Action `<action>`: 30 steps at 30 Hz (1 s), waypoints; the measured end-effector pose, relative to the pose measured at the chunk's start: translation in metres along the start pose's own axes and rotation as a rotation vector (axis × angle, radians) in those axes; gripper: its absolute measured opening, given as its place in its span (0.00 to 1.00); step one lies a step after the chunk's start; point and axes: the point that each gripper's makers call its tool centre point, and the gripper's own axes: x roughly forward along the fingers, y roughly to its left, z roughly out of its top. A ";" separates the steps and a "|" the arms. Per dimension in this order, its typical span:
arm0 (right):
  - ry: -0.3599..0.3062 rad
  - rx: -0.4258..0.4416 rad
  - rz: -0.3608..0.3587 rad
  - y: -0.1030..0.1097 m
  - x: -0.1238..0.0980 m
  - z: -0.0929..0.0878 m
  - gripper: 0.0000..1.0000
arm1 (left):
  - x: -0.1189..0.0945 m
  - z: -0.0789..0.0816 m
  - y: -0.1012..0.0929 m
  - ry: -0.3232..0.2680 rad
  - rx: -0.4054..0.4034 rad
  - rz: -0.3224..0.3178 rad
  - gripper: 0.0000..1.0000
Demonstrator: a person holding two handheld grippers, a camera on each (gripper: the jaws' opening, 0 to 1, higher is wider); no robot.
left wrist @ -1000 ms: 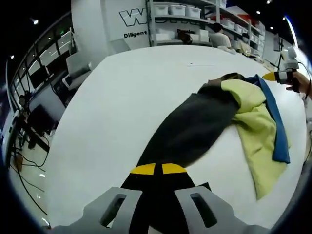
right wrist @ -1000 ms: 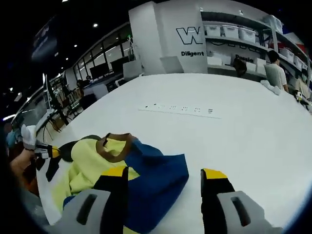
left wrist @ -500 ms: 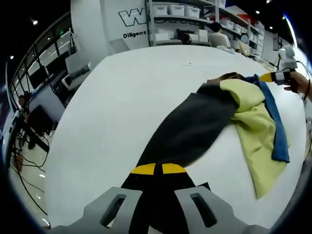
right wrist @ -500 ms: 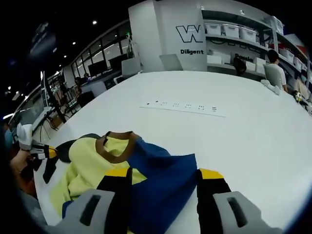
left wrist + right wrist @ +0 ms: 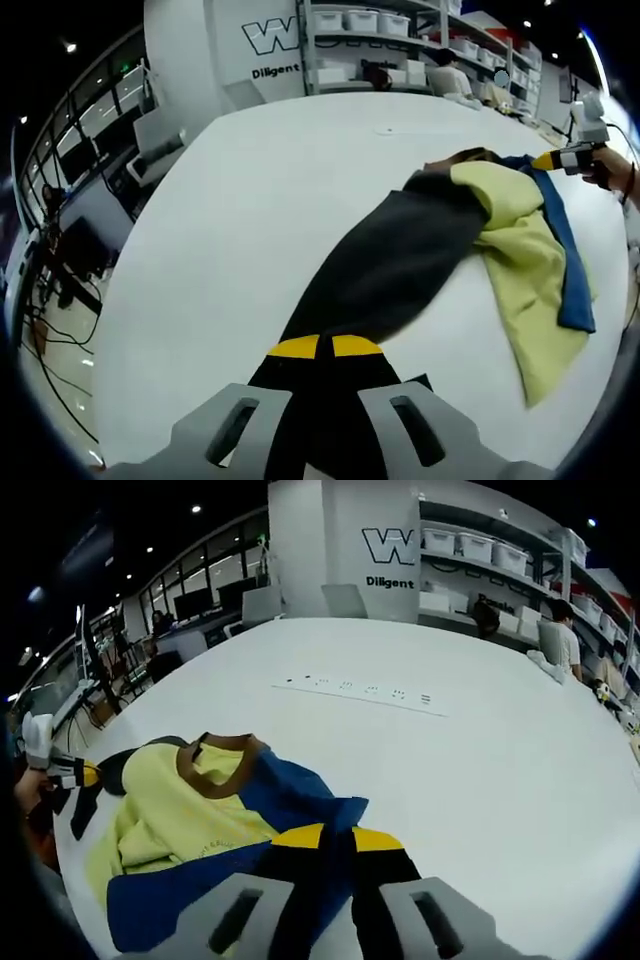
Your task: Fold the garment on the visible template until the final outline fits inside the template.
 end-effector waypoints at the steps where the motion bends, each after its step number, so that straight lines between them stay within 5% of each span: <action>1: 0.002 -0.005 0.002 0.000 0.000 -0.001 0.00 | 0.000 0.000 0.000 0.000 0.000 0.000 0.00; 17: -0.012 -0.033 -0.049 -0.033 -0.014 0.002 0.00 | 0.003 0.001 0.015 0.005 -0.005 0.032 0.00; 30: 0.035 -0.025 -0.044 -0.063 -0.001 0.002 0.00 | 0.012 0.005 0.043 0.015 -0.026 0.080 0.00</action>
